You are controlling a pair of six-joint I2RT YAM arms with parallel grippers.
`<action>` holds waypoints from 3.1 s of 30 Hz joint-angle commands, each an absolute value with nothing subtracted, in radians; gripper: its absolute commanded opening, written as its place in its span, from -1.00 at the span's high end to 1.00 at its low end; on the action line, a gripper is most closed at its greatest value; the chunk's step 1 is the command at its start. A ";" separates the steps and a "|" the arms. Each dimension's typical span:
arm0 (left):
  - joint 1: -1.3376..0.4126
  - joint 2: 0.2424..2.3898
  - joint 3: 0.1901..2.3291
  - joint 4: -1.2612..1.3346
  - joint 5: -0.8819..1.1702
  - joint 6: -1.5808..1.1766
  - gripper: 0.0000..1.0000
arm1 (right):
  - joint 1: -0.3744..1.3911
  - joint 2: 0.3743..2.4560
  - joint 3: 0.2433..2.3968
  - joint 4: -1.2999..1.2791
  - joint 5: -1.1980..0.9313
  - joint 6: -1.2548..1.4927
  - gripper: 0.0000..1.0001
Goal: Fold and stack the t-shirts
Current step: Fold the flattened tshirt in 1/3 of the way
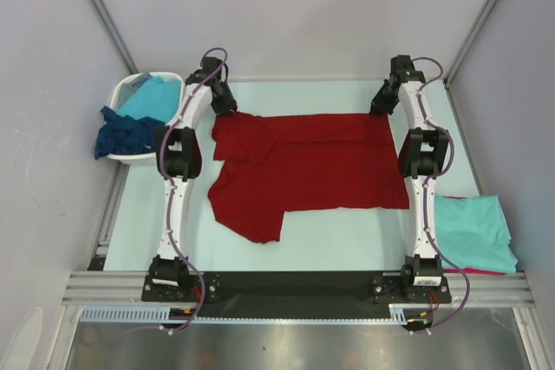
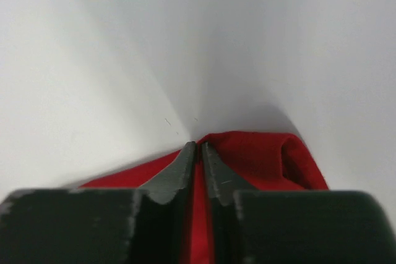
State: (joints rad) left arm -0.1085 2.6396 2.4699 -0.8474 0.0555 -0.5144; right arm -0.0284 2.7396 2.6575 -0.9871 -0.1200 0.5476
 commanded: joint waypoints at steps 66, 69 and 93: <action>-0.384 1.825 1.218 -0.577 -0.183 -0.526 0.73 | 0.466 1.795 1.321 -0.641 0.133 0.526 0.04; -0.368 1.835 1.212 -0.577 -0.183 -0.531 0.73 | 0.465 1.792 1.319 -0.641 0.138 0.526 0.04; -0.170 1.806 1.193 -0.666 -0.305 -0.603 0.74 | 0.454 1.759 1.261 -0.632 0.150 0.531 0.05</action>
State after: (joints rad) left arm -0.1810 1.8465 1.2007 -0.6178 -0.2325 -0.5770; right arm 0.4561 1.7916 1.2705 -0.6521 0.1326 0.5236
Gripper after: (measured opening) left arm 0.132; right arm 0.479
